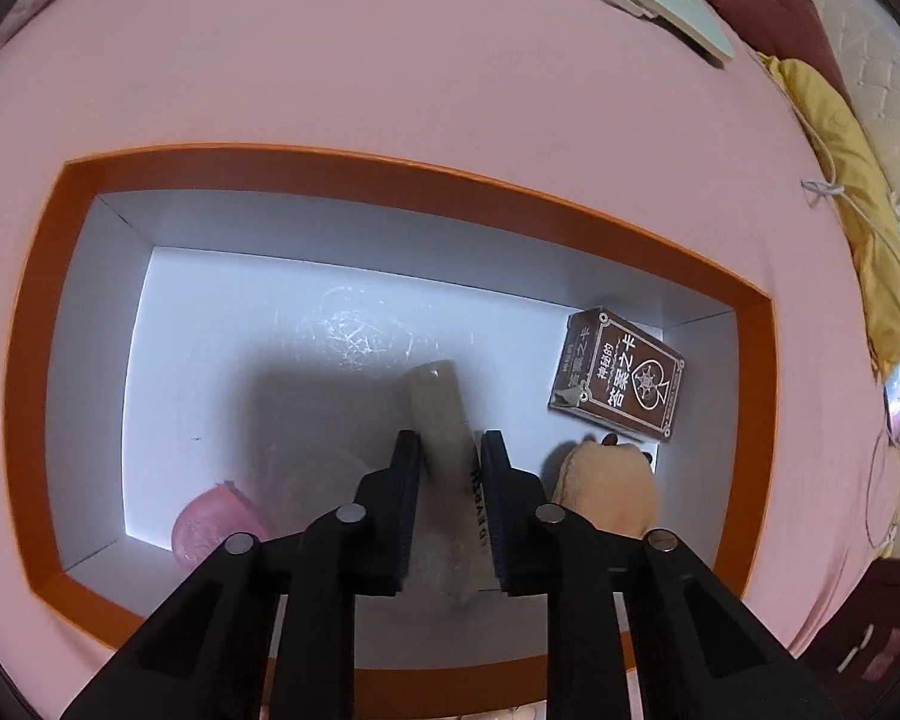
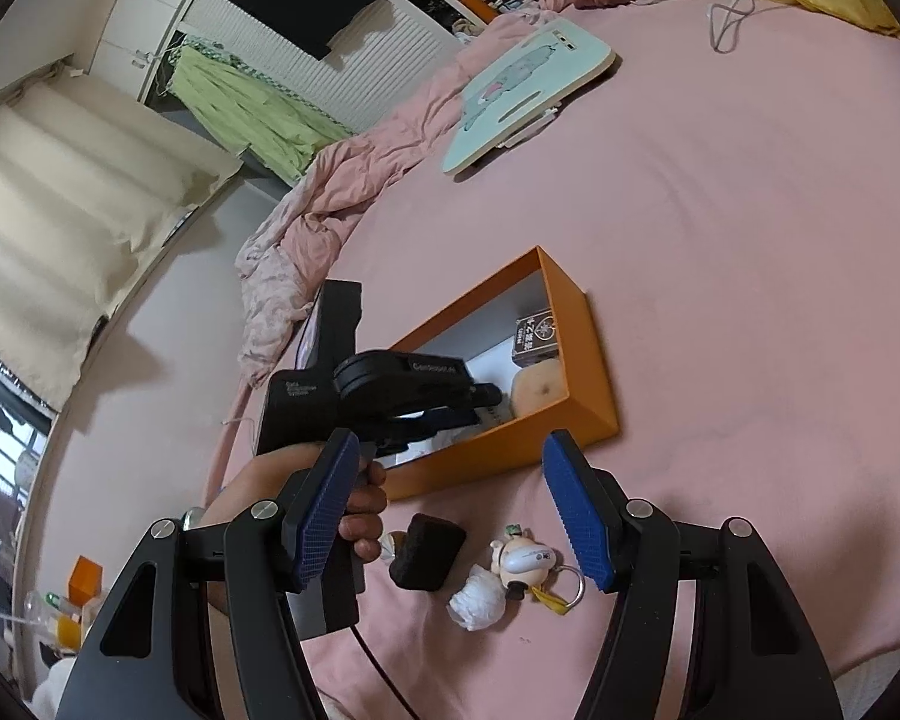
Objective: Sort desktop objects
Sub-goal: 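Grasp the white tube in the box with left gripper and lift it, then lower the white tube onto the bed and open left gripper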
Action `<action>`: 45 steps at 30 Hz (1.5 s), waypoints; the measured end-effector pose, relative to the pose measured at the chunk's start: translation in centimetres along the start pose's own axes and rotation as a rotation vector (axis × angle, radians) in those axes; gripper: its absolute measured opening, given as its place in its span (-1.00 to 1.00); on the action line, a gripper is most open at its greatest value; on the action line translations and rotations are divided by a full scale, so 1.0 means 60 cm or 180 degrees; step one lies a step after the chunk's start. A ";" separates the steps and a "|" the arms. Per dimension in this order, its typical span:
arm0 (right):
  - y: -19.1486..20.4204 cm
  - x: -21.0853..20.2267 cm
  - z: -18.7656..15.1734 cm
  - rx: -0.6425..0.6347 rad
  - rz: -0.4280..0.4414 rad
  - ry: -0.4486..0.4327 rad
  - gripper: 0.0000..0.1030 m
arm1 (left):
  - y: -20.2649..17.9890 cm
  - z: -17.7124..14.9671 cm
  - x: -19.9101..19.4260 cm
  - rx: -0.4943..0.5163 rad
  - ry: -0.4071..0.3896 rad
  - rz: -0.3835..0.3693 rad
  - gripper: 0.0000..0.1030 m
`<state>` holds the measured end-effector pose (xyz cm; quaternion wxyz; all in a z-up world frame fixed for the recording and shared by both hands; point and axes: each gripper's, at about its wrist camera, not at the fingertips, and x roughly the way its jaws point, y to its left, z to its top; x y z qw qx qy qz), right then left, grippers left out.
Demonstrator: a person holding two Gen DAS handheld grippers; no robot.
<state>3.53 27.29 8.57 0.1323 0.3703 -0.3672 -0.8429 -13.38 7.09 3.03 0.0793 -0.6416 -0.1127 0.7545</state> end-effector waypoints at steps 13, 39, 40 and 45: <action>0.000 0.019 -0.009 -0.0136 -0.0244 0.0107 0.26 | 0.078 -0.197 -0.216 0.0446 -0.0867 -0.0713 -0.68; 0.070 0.074 -0.024 -0.0819 -0.0390 0.0528 0.26 | 0.217 -0.265 -0.108 -0.0224 -0.1185 -0.0147 0.60; 0.087 0.083 -0.017 -0.0928 -0.0399 0.0568 0.26 | 0.216 -0.266 -0.108 -0.0202 -0.1176 -0.0151 0.60; 0.164 0.217 0.032 -0.1456 -0.0991 0.1400 0.26 | 0.210 -0.267 -0.110 -0.0094 -0.1206 -0.0103 0.60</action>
